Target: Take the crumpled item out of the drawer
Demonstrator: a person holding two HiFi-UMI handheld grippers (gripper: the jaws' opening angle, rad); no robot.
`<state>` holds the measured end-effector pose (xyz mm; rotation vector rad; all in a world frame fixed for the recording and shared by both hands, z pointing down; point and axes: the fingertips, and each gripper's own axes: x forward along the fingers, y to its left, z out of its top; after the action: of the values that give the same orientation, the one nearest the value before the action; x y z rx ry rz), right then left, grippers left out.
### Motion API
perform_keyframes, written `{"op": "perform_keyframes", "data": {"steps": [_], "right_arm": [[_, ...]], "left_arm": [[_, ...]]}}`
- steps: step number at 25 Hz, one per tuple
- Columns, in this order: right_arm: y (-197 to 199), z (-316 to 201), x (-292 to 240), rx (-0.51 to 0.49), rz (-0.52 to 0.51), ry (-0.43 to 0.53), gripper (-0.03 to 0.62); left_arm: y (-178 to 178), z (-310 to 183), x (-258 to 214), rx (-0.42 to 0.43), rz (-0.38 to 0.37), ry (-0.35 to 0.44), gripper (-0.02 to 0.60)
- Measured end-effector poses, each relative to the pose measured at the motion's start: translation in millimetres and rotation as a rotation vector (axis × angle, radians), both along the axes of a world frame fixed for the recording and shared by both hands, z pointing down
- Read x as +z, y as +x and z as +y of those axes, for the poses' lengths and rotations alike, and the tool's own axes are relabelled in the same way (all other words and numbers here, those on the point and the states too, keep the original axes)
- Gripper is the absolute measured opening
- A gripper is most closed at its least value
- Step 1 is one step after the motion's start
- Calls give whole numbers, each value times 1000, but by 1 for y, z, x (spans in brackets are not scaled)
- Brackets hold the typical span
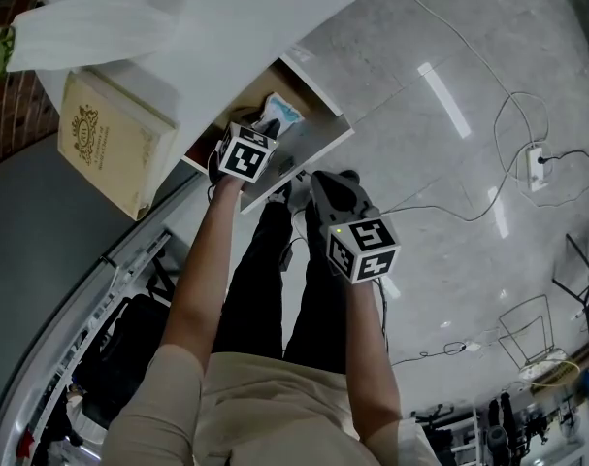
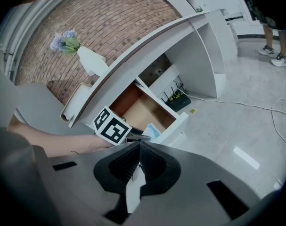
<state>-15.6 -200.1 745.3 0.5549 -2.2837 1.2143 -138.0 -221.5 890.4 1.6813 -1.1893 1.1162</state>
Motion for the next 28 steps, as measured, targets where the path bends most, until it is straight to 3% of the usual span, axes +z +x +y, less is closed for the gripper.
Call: {"op": "perform_keyframes", "data": {"steps": [3,10,18,28], "right_arm": [[2,6,-1,16,10,-2,25],[11,22,-6,43,37,7,25],[7,32,-21,93,54,49,25],[-8,56,-61,101,95,107,25]], "left_arm": [[1,3,0,-1,0,-7,120],[3,8,-10,24,-7,28,86],[6,-1,-48,48,6,141,83],[20,16,-108,82,58,211,84]]}}
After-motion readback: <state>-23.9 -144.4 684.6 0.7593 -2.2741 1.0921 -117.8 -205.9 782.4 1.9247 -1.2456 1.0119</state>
